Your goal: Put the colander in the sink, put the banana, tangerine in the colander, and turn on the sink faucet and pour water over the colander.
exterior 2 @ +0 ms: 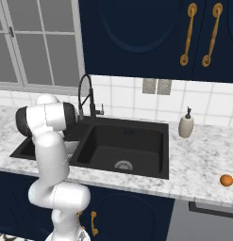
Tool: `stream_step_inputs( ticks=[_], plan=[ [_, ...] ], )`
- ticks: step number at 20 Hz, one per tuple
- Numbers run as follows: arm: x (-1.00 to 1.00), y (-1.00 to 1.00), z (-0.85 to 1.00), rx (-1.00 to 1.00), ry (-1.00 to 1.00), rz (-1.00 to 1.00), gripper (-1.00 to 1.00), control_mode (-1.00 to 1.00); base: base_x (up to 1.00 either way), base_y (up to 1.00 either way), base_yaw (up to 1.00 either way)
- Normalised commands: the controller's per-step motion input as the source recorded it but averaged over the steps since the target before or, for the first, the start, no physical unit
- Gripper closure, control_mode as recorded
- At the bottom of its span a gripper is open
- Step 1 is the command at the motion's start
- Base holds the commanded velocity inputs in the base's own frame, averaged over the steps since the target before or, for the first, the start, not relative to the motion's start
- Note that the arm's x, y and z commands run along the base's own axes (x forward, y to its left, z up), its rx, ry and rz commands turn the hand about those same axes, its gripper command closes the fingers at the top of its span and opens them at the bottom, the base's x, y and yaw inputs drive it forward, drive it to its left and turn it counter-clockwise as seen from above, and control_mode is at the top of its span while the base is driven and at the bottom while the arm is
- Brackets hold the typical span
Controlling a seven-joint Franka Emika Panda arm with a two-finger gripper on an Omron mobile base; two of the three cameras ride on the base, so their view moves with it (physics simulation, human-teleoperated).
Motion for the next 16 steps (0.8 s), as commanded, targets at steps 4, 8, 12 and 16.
stream_step_inputs(
  ticks=[4,8,12,16],
  plan=[
    [-0.24,0.00,0.39,0.00,-0.02,-0.02,-1.00,-1.00,0.00,0.00,0.00],
    [-0.77,0.00,0.98,0.00,-0.08,-0.08,-1.00,-1.00,0.00,0.00,0.00],
    [-0.96,0.05,1.00,0.00,-0.03,-0.02,-1.00,-1.00,0.00,0.00,0.00],
    [-0.82,0.36,1.00,0.00,0.00,0.14,-1.00,-1.00,0.00,0.00,0.00]
  ],
)
